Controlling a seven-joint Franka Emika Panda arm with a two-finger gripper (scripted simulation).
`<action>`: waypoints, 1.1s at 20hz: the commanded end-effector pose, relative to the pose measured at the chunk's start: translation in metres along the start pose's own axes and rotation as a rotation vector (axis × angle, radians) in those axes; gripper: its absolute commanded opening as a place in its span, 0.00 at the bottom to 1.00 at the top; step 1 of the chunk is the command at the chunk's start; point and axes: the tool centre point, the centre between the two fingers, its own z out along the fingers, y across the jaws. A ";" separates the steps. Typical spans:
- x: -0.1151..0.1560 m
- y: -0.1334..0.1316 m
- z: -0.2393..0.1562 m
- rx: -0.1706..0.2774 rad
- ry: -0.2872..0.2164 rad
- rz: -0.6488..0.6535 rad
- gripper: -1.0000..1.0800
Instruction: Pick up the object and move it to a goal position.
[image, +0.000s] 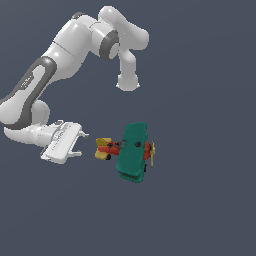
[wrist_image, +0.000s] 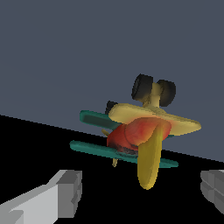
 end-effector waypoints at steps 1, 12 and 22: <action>0.016 0.007 0.013 -0.019 -0.006 0.038 1.00; 0.056 0.028 0.045 -0.075 -0.014 0.136 1.00; 0.078 0.045 0.063 -0.119 -0.015 0.184 1.00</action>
